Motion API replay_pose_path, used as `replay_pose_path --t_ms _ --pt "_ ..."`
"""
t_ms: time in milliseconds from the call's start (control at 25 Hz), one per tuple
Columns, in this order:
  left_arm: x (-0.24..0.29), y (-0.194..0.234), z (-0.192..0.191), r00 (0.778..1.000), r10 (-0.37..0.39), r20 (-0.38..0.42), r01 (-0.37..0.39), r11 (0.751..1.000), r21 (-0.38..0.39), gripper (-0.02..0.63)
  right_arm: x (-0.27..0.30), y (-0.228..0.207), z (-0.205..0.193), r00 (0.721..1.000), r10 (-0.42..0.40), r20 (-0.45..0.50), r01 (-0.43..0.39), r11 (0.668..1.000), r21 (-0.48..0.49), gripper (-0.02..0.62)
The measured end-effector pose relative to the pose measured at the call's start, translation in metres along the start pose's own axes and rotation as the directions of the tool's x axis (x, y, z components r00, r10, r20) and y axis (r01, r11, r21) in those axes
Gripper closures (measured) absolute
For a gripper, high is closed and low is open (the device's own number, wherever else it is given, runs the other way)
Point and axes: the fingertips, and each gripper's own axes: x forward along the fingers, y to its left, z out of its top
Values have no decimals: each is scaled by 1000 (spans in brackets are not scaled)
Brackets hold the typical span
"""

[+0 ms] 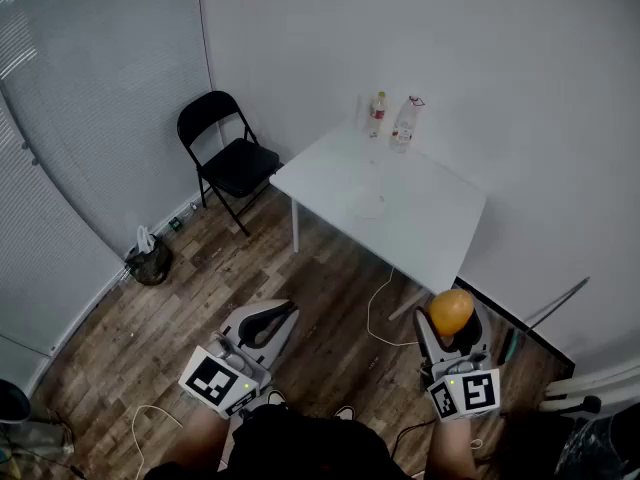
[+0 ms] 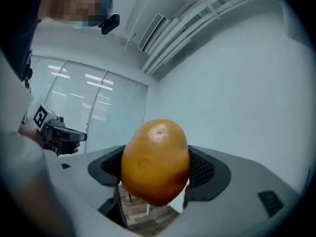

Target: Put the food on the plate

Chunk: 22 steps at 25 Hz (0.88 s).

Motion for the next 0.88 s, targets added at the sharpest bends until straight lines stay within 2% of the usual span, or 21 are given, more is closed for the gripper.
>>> replay_pose_path --t_ms 600,880 --pt "1 -1 -6 1000 -21 -7 21 1000 -4 563 2 8 -7 1000 5 -18 -6 1000 -11 221" --pt "-7 14 -8 1000 -28 -6 28 1000 3 563 14 16 -6 1000 -16 -17 16 1000 -16 221"
